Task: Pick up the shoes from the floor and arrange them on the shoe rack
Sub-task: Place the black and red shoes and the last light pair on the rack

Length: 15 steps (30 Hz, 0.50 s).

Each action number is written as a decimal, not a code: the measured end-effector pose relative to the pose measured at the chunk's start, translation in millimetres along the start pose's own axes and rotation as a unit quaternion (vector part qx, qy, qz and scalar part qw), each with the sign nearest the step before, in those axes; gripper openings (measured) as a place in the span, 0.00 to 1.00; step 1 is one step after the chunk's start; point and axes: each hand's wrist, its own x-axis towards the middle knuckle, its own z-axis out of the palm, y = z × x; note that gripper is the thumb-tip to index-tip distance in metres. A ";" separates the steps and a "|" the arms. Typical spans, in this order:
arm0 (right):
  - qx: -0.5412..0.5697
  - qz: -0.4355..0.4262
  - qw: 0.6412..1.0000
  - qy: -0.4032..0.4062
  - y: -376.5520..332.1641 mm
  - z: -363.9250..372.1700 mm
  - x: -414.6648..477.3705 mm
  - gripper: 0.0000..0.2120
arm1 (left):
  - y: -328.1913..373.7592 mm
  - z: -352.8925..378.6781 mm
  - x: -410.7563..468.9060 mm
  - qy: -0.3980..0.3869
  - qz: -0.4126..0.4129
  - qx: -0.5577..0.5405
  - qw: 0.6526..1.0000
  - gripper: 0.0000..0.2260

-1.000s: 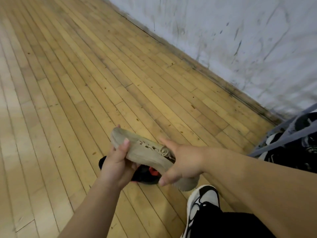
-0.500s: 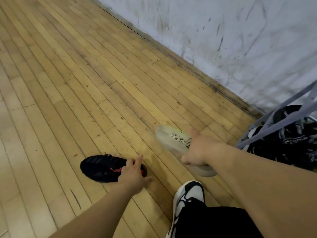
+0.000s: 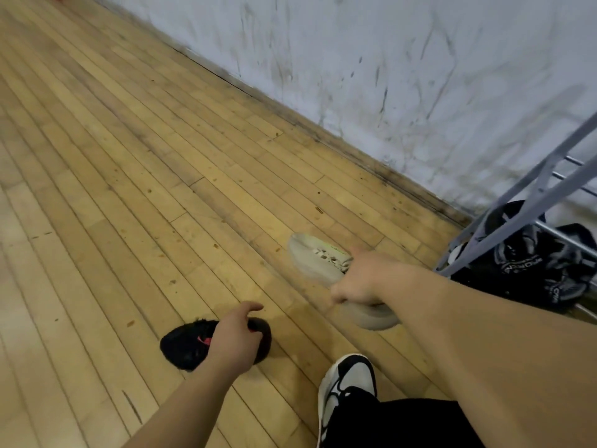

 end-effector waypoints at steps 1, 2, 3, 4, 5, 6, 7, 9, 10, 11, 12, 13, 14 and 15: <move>0.013 -0.001 1.000 0.002 2.4 -6.8 -6.2 0.46 | 13.3 -10.2 -5.6 0.001 0.023 -0.011 1.000 0.23; 0.030 -0.004 1.000 0.003 4.8 -15.9 -13.7 0.45 | 27.4 -20.7 -12.0 0.001 0.044 -0.023 0.999 0.22; 0.048 -0.010 0.999 0.006 7.8 -27.7 -23.1 0.43 | 43.1 -30.9 -19.4 -0.001 0.067 -0.032 0.997 0.22; 0.066 -0.018 0.998 0.013 11.8 -42.3 -34.8 0.42 | 59.3 -39.9 -27.3 -0.005 0.094 -0.036 0.995 0.22; 0.086 -0.024 0.996 0.022 16.6 -57.9 -49.2 0.41 | 76.6 -47.8 -36.2 -0.010 0.126 -0.033 0.991 0.22; 0.109 -0.029 0.993 0.033 22.7 -72.2 -62.6 0.42 | 92.2 -54.2 -44.2 -0.013 0.163 -0.020 0.986 0.22; 0.134 -0.034 0.989 0.051 31.9 -85.6 -79.7 0.44 | 109.2 -60.3 -53.9 -0.016 0.204 -0.002 0.979 0.22; 0.161 -0.043 0.980 0.107 59.9 -106.6 -116.5 0.48 | 145.7 -71.6 -76.8 -0.019 0.286 0.036 0.957 0.23; 0.159 -0.042 0.976 0.142 77.3 -114.1 -135.5 0.49 | 164.5 -76.8 -89.6 -0.021 0.321 0.054 0.945 0.23; 0.157 -0.039 0.971 0.175 96.5 -120.1 -156.4 0.49 | 183.4 -81.7 -103.8 -0.022 0.355 0.073 0.932 0.23; 0.159 -0.033 0.965 0.203 116.4 -124.1 -177.0 0.49 | 201.7 -85.9 -118.3 -0.021 0.389 0.089 0.917 0.22; 0.164 -0.024 0.959 0.232 137.0 -126.3 -197.6 0.47 | 219.3 -89.1 -133.5 -0.019 0.422 0.101 0.901 0.23; 0.172 -0.015 0.950 0.259 157.7 -126.1 -218.2 0.46 | 235.5 -91.0 -148.8 -0.022 0.452 0.112 0.885 0.23; 0.181 -0.005 0.941 0.287 179.6 -123.5 -237.6 0.45 | 251.4 -91.7 -165.2 -0.028 0.478 0.122 0.869 0.22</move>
